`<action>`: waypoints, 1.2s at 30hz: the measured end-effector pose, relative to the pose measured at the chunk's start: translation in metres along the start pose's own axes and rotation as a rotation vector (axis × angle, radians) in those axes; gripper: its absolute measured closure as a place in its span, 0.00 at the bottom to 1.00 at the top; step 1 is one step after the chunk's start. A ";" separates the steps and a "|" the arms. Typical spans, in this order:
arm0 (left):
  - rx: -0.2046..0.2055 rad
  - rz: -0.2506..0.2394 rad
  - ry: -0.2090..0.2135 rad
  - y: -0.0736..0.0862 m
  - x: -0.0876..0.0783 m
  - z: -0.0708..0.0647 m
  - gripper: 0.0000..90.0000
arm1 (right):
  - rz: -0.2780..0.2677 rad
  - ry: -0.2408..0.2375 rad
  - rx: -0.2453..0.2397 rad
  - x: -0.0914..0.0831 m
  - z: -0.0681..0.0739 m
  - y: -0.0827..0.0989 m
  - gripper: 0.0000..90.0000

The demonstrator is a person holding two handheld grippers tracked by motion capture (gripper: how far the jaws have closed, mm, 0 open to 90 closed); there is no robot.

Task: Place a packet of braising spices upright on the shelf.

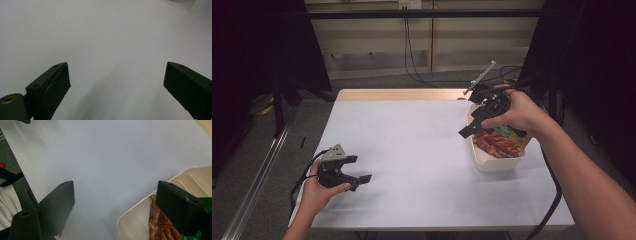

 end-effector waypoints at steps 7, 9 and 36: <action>0.005 0.002 0.003 0.000 0.000 0.000 0.07 | 0.004 -0.012 -0.013 0.012 0.008 0.000 0.18; -0.001 0.000 0.007 0.000 0.000 0.000 0.07 | 0.002 -0.015 -0.022 0.015 0.009 0.001 0.18; -0.007 0.005 0.011 0.001 0.001 0.000 0.07 | 0.021 -0.036 -0.035 0.062 0.032 0.010 0.16</action>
Point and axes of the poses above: each handheld gripper's, and its own axes: x roughly forward along the jaws, y roughly out of its underside, z roughly to its left, the point moved 8 cm from there along x, roughly forward along the jaws, and after that the axes turned 13 degrees about y, right-handed, at the moved point
